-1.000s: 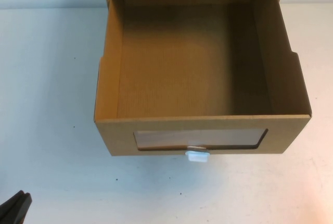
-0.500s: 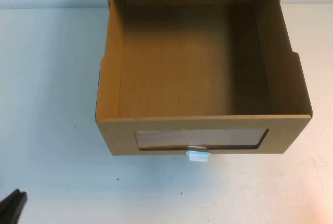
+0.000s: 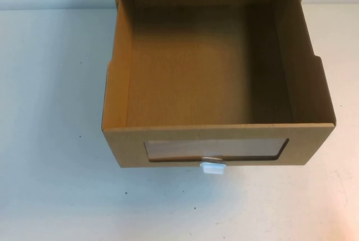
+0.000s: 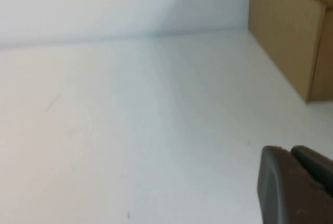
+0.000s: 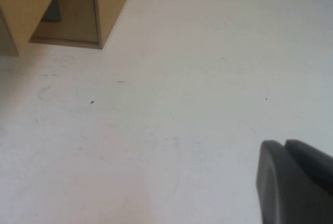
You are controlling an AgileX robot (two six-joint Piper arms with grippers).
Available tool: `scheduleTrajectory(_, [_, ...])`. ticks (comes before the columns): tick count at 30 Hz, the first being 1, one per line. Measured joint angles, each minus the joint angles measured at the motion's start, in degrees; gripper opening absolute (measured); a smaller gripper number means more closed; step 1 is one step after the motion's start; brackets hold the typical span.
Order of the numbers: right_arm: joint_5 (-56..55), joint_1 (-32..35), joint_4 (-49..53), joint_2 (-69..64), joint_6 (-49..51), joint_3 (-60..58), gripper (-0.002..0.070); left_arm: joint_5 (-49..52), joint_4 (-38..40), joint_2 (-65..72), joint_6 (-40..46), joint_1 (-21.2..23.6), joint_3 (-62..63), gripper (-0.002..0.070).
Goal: Open the shoe box
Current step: 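Pull the top drawer of the cardboard box fully open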
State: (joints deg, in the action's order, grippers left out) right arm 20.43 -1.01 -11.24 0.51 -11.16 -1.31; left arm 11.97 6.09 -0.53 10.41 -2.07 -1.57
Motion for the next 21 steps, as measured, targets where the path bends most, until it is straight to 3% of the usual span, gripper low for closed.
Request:
scheduleTrajectory(5, [0.00,0.00,0.00,0.00,0.00,0.00,-0.0014,8.94,-0.12,-0.10,-0.22,0.41,0.00,-0.0005])
scheduleTrajectory(21, [0.00,0.00,0.00,0.00,0.00,0.00,-0.0013,10.28,-0.12,-0.10,-0.42,0.41,0.00,-0.0005])
